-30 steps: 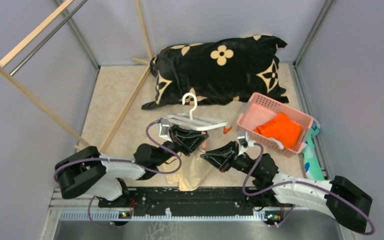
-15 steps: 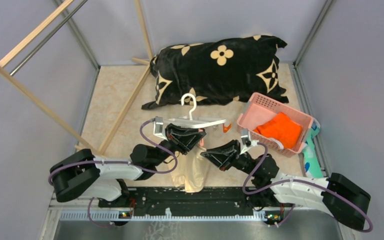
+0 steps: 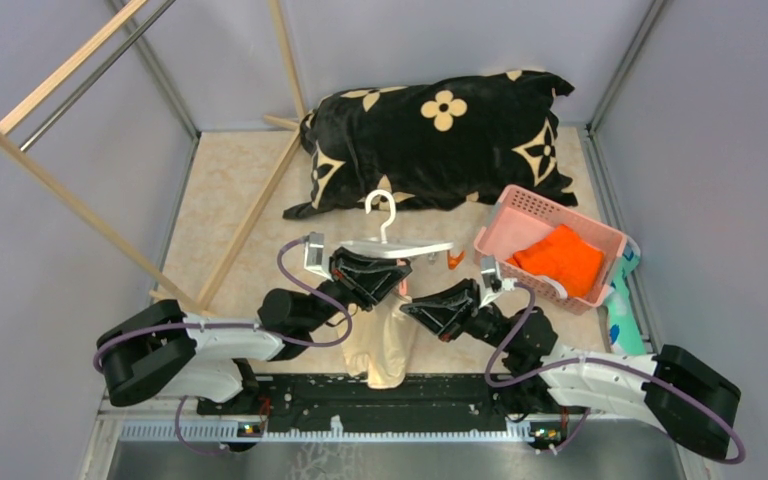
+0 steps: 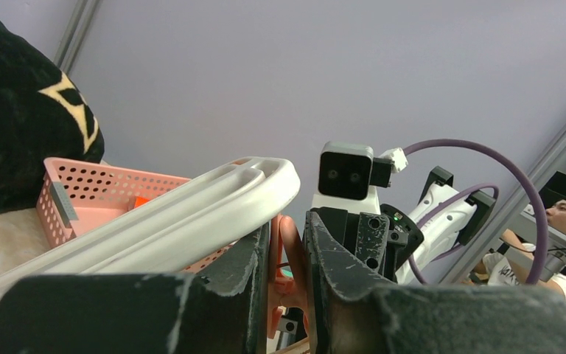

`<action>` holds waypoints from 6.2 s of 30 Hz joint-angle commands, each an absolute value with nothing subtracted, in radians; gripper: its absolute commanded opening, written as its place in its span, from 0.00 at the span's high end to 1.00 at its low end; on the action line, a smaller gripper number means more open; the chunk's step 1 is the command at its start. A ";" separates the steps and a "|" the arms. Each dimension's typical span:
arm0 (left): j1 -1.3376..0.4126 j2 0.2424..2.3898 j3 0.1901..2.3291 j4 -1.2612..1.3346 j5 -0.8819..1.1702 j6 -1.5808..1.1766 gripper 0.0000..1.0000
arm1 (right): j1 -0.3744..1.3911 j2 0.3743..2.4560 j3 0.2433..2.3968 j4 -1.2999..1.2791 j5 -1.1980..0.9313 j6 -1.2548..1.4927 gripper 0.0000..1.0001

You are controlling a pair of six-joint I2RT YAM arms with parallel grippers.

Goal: Clip the underwear to the hanger
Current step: Clamp the underwear onto the hanger.

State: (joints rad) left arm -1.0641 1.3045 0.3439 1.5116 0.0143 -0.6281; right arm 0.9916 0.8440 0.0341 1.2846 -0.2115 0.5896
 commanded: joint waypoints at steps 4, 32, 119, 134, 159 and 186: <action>-1.059 1.274 0.393 1.790 0.098 -0.639 1.00 | 0.990 0.796 0.098 1.263 -0.259 0.608 1.00; -1.058 1.244 0.414 1.790 0.127 -0.658 1.00 | 0.989 0.689 0.119 1.083 -0.253 0.582 1.00; -1.058 1.287 0.383 1.790 0.197 -0.709 0.78 | 0.989 0.500 0.149 0.923 -0.109 0.533 1.00; -1.058 1.289 0.373 1.790 0.206 -0.720 0.42 | 0.989 0.499 0.169 0.903 -0.099 0.522 1.00; -1.046 0.946 0.268 1.263 -0.080 -0.441 0.00 | 0.991 0.384 0.158 0.123 0.140 0.868 0.76; -1.039 0.936 0.649 0.342 -0.315 -0.412 0.00 | 1.015 0.600 0.850 -0.770 0.360 0.691 0.42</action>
State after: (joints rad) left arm -1.0458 0.9230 0.5777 0.5507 -0.2943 -0.3923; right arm 1.0077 0.4652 0.7395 -0.6811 0.2741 0.8047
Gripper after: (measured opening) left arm 0.998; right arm 0.591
